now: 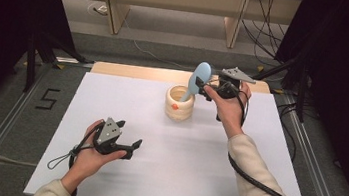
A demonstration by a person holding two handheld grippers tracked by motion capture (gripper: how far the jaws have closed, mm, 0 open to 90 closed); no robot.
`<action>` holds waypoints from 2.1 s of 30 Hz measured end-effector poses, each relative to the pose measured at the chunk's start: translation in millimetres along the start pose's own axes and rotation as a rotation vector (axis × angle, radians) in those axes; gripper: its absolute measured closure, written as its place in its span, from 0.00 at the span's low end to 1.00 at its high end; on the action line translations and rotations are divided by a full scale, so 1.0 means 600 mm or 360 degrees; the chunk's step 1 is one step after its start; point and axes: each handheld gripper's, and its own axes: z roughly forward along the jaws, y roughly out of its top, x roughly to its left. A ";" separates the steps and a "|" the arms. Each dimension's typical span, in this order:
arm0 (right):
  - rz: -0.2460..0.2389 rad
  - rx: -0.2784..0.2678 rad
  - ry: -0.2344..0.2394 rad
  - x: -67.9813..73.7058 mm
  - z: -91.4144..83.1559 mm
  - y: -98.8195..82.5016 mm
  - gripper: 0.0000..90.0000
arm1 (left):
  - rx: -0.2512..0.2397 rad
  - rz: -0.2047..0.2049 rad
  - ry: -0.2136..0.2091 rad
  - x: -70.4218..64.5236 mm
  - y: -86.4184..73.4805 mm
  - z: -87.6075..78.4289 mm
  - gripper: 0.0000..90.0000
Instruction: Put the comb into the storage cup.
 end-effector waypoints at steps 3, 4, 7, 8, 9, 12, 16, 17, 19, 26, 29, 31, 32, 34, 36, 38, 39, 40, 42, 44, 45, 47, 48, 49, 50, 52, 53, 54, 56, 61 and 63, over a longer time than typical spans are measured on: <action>-0.0010 -0.0006 0.0011 -0.003 -0.008 -0.003 0.07 | 0.0001 0.0002 0.0002 0.000 0.000 0.000 0.14; -0.0012 -0.0005 0.0017 -0.003 -0.010 -0.003 0.07 | 0.0002 0.0001 0.0001 0.001 0.000 0.000 0.14; -0.0025 -0.0001 0.0026 -0.007 -0.019 -0.004 0.07 | 0.0005 0.0000 0.0001 0.001 -0.001 0.000 0.14; -0.0029 -0.0002 0.0028 -0.008 -0.022 -0.003 0.07 | 0.0008 0.0000 0.0000 0.001 -0.001 0.000 0.14; -0.0031 -0.0003 0.0034 -0.009 -0.025 -0.003 0.07 | 0.0009 0.0000 0.0000 0.001 -0.001 0.000 0.14; -0.0038 -0.0004 0.0057 -0.011 -0.034 -0.005 0.07 | 0.0008 -0.0003 0.0003 0.001 -0.001 0.001 0.14; -0.0056 0.0000 0.0098 -0.015 -0.050 -0.012 0.07 | 0.0012 -0.0004 0.0001 0.002 -0.002 0.001 0.14; -0.0059 0.0004 0.0100 -0.017 -0.054 -0.014 0.07 | 0.0012 -0.0009 0.0002 0.003 -0.002 0.001 0.14; -0.0062 0.0009 0.0107 -0.020 -0.063 -0.019 0.07 | 0.0013 -0.0009 0.0002 0.003 -0.002 0.001 0.14; -0.0091 0.0005 0.0142 -0.029 -0.096 -0.037 0.07 | 0.0017 -0.0006 0.0004 0.002 -0.003 0.003 0.14; -0.0103 0.0003 0.0155 -0.031 -0.111 -0.046 0.08 | 0.0020 -0.0009 0.0004 0.002 -0.004 0.003 0.14; -0.0113 0.0009 0.0174 -0.032 -0.120 -0.054 0.09 | 0.0023 -0.0007 0.0004 0.002 -0.004 0.003 0.14; -0.0118 0.0014 0.0187 -0.033 -0.124 -0.057 0.09 | 0.0024 -0.0007 0.0005 0.002 -0.004 0.003 0.14; -0.0139 0.0018 0.0196 -0.034 -0.133 -0.063 0.09 | 0.0025 -0.0006 0.0007 0.002 -0.004 0.003 0.14; -0.0146 0.0027 0.0201 -0.036 -0.142 -0.067 0.09 | 0.0027 -0.0006 0.0008 0.002 -0.004 0.003 0.14; -0.0156 0.0030 0.0195 -0.038 -0.150 -0.071 0.09 | 0.0024 -0.0008 0.0008 0.002 -0.004 0.003 0.14; -0.0159 0.0031 0.0196 -0.038 -0.154 -0.074 0.09 | 0.0025 -0.0009 0.0008 0.003 -0.004 0.003 0.14; -0.0160 0.0033 0.0198 -0.038 -0.157 -0.075 0.09 | 0.0025 -0.0010 0.0008 0.003 -0.005 0.003 0.14; -0.0171 0.0043 0.0203 -0.039 -0.164 -0.081 0.09 | 0.0028 -0.0014 0.0009 0.003 -0.005 0.003 0.14; -0.0173 0.0053 0.0206 -0.040 -0.171 -0.086 0.09 | 0.0028 -0.0011 0.0009 0.004 -0.006 0.003 0.14; -0.0178 0.0057 0.0205 -0.041 -0.174 -0.088 0.09 | 0.0028 -0.0016 0.0011 0.004 -0.006 0.003 0.14; -0.0184 0.0065 0.0207 -0.042 -0.179 -0.093 0.09 | 0.0029 -0.0020 0.0012 0.004 -0.006 0.003 0.14; -0.0191 0.0066 0.0208 -0.043 -0.182 -0.096 0.09 | 0.0030 -0.0017 0.0013 0.004 -0.006 0.003 0.14; -0.0191 0.0065 0.0209 -0.043 -0.184 -0.097 0.08 | 0.0031 -0.0018 0.0013 0.005 -0.006 0.002 0.14; -0.0196 0.0066 0.0210 -0.044 -0.188 -0.100 0.08 | 0.0031 -0.0019 0.0013 0.004 -0.006 0.002 0.14; -0.0208 0.0056 0.0210 -0.044 -0.193 -0.103 0.08 | 0.0032 -0.0019 0.0013 0.004 -0.006 0.002 0.14; -0.0209 0.0057 0.0212 -0.045 -0.195 -0.104 0.08 | 0.0034 -0.0016 0.0012 0.004 -0.006 0.002 0.14; -0.0210 0.0057 0.0213 -0.046 -0.198 -0.105 0.08 | 0.0034 -0.0018 0.0009 0.005 -0.006 0.002 0.14; -0.0231 0.0067 0.0215 -0.046 -0.202 -0.108 0.08 | 0.0034 -0.0022 0.0003 0.004 -0.007 0.002 0.13; -0.0230 0.0071 0.0226 -0.050 -0.212 -0.115 0.08 | 0.0037 -0.0018 -0.0007 0.002 -0.007 0.002 0.13; -0.0236 0.0075 0.0229 -0.051 -0.215 -0.118 0.09 | 0.0038 -0.0017 -0.0008 0.001 -0.007 0.002 0.13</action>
